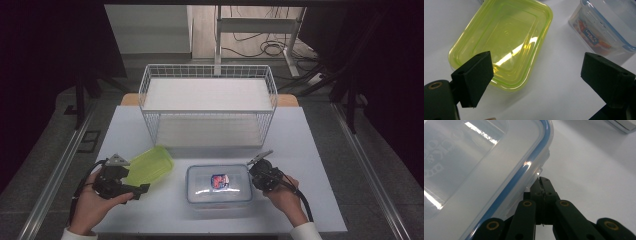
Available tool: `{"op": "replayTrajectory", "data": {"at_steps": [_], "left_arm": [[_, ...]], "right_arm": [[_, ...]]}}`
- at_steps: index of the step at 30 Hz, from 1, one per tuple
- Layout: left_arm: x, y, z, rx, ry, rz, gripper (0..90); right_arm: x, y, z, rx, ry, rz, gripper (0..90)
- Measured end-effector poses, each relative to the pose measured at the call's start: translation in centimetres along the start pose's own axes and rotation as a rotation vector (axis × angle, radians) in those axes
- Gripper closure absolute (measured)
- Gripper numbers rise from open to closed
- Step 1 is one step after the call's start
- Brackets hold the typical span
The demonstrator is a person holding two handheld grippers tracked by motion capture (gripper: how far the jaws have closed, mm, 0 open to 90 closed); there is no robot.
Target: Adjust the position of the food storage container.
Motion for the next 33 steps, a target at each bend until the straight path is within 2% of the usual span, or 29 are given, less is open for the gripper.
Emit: {"op": "replayTrajectory", "data": {"at_steps": [3,10,12,16,22,24,29,30,33], "left_arm": [[-0.1,0.0,0.0,0.002,0.002,0.001,10.5],[-0.4,0.0,0.0,-0.006,-0.001,0.009,10.5],[-0.5,-0.1,0.0,-0.004,0.000,0.010,10.5],[-0.7,-0.1,0.1,-0.003,-0.002,0.012,10.5],[-1.0,-0.2,0.0,0.000,-0.013,0.011,10.4],[-1.0,-0.4,-0.2,-0.002,-0.013,0.015,10.5],[-0.6,0.1,-0.6,0.006,-0.009,-0.007,10.4],[-0.6,0.2,-0.6,0.009,-0.010,-0.011,10.4],[-0.7,0.4,-1.0,0.018,-0.019,-0.020,10.0]], "right_arm": [[-0.1,0.1,0.1,-0.016,0.023,-0.015,89.2],[0.2,0.0,0.1,-0.018,0.030,-0.034,89.2],[0.7,0.0,-0.2,-0.023,0.013,-0.047,89.1],[1.9,-0.6,-1.1,-0.059,0.004,-0.084,89.1],[2.7,-1.4,-2.1,-0.119,0.025,-0.125,87.6],[2.9,-1.5,-2.1,-0.131,0.032,-0.139,81.1],[4.2,-1.7,-2.4,-0.168,0.018,-0.186,54.8],[4.6,-1.8,-2.5,-0.191,0.031,-0.205,49.8],[5.4,-2.1,-2.9,-0.256,0.082,-0.244,42.3]]}}
Point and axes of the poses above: each handheld gripper's, and its own axes: x roughly backward along the jaws, y roughly out of its top, z roughly to its left, the point moved 4 cm from there along -x, roughly forward along the jaws, and after that the axes turned 9 degrees about -z, right-handed, at the moved point
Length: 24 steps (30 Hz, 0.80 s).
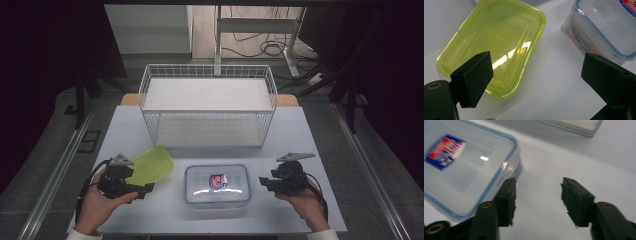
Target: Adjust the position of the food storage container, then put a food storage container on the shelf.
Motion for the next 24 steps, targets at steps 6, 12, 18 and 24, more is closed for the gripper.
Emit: {"op": "replayTrajectory", "data": {"at_steps": [6,12,18,24], "left_arm": [[-0.5,0.4,-0.6,0.043,-0.035,-0.027,8.6],[-1.0,0.7,-1.1,0.058,-0.079,-0.040,8.6],[-1.1,0.7,-1.6,0.090,-0.125,-0.072,9.9],[-1.1,0.7,-2.6,0.114,-0.167,-0.101,10.1]], "right_arm": [[1.0,-0.4,-0.5,-0.063,0.081,-0.033,29.8],[1.4,-0.7,-0.7,-0.087,0.112,-0.044,27.0],[1.3,-0.9,-0.7,-0.092,0.120,-0.036,26.1],[1.1,-0.6,-0.3,-0.104,0.143,-0.045,25.3]]}}
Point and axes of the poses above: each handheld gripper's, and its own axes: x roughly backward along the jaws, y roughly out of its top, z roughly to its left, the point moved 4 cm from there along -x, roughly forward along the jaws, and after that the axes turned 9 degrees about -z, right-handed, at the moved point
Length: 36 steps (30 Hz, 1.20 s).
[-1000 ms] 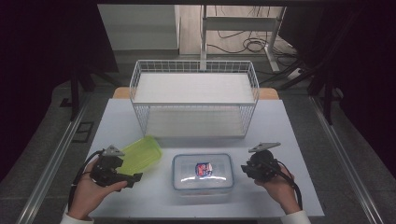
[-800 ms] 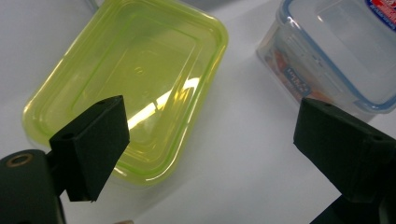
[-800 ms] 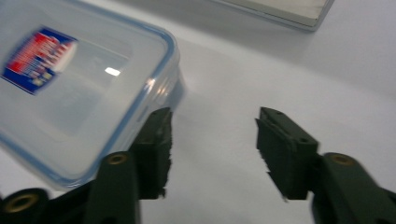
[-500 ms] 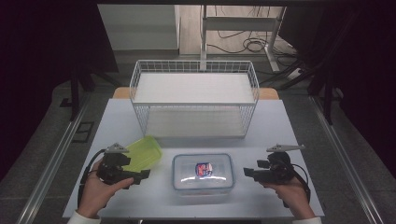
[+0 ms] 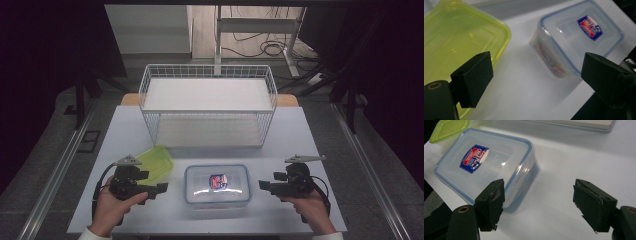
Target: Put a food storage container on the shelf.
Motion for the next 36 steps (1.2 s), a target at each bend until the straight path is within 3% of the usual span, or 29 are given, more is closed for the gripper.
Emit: {"op": "replayTrajectory", "data": {"at_steps": [3,6,12,15,22,26,29,33,36], "left_arm": [[-0.2,-0.1,-0.6,0.035,-0.029,-0.022,10.1],[-0.7,-0.4,-1.4,0.102,-0.096,-0.041,9.9],[-1.9,-0.9,-3.0,0.128,-0.148,-0.025,9.8],[-2.4,-1.1,-3.0,0.137,-0.154,-0.017,10.4],[-4.1,-1.6,-2.6,0.215,-0.186,0.000,13.2],[-5.2,-1.5,-2.6,0.225,-0.178,0.010,14.7],[-5.8,-1.5,-2.4,0.265,-0.188,0.016,15.6],[-6.5,-1.7,-2.3,0.272,-0.172,0.032,18.0],[-6.6,-1.6,-2.4,0.281,-0.189,0.032,20.2]], "right_arm": [[-0.1,0.0,0.2,0.002,0.010,0.003,25.1],[-0.3,-0.1,0.3,0.004,0.016,0.009,25.1],[-0.4,-0.3,0.3,0.000,0.012,0.014,25.0],[-0.3,-0.5,0.2,0.000,0.008,0.017,25.0],[-0.6,-0.7,0.3,0.005,0.006,0.028,24.9],[-0.8,-0.7,0.4,0.010,0.008,0.028,24.7],[-0.9,-0.8,0.4,0.016,0.007,0.031,24.7],[-0.9,-0.7,0.4,0.020,0.006,0.031,24.6],[-0.9,-0.7,0.4,0.023,0.004,0.030,24.6]]}}
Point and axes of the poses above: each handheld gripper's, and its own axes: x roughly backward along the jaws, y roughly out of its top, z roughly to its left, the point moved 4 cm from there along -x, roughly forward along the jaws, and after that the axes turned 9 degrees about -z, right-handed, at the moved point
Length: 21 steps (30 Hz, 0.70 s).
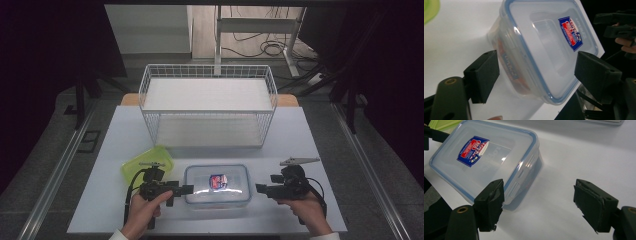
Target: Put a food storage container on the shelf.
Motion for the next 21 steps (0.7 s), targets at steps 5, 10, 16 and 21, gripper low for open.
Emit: {"op": "replayTrajectory", "data": {"at_steps": [5,10,16,21], "left_arm": [[-0.1,0.0,0.1,0.010,0.006,0.000,22.2],[-0.5,-0.2,0.0,-0.002,0.026,0.015,22.3],[-1.1,-0.6,0.0,-0.006,0.046,0.033,22.9],[-1.5,-0.7,0.4,0.038,0.027,0.041,24.6]], "right_arm": [[0.0,0.0,0.0,0.001,-0.007,-0.001,24.5],[0.0,0.0,0.0,0.006,-0.012,0.001,24.5],[0.0,0.0,0.1,0.007,-0.012,0.003,24.5],[-0.1,-0.1,0.0,0.009,-0.014,0.004,24.5]]}}
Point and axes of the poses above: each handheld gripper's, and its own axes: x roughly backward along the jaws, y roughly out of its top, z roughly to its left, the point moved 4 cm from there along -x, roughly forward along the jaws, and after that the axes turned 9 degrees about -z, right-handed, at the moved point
